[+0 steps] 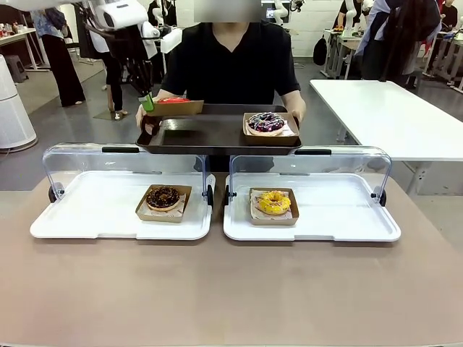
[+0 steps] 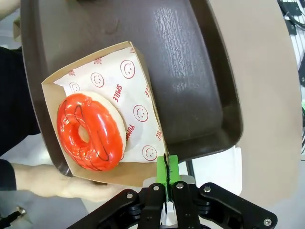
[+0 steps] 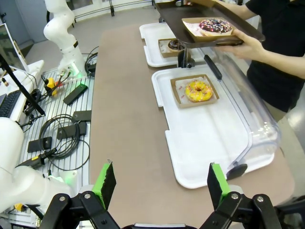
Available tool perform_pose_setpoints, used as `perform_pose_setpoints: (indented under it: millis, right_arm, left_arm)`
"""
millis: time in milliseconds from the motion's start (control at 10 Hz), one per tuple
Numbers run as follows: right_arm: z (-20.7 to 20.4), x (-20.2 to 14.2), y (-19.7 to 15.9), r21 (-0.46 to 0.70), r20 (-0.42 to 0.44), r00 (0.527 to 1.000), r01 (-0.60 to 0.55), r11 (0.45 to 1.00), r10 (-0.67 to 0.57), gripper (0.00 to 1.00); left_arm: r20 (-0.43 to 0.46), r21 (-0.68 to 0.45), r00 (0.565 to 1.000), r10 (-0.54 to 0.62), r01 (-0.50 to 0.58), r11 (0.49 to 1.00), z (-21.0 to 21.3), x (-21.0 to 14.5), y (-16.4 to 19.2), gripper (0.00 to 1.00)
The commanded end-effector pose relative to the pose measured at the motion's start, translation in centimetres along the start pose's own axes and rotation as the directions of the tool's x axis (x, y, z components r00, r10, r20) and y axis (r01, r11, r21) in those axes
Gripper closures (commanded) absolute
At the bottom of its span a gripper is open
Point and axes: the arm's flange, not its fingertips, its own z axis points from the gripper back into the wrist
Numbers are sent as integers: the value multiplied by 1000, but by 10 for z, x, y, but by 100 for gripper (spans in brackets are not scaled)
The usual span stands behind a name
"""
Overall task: Provide the desired donut to the person.
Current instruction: Place the picked Paper togo box onto the Handle tray extended by the person.
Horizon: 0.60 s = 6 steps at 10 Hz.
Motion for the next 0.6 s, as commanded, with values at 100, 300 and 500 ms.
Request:
perform_pose_setpoints:
  millis: [100,300,500]
  right_arm:
    - [0,-1,1,9,0,1000,-12,1000,12,0]
    - [0,-1,1,9,0,1000,-12,1000,12,0]
    - [0,-1,1,9,0,1000,-12,1000,12,0]
  left_arm:
    - [17,-46,1000,2,-2,999,-11,-6,22,99]
    - [4,-68,1000,-3,3,998,-19,-4,27,99]
    - [-5,-73,1000,-4,3,997,-22,-3,26,41]
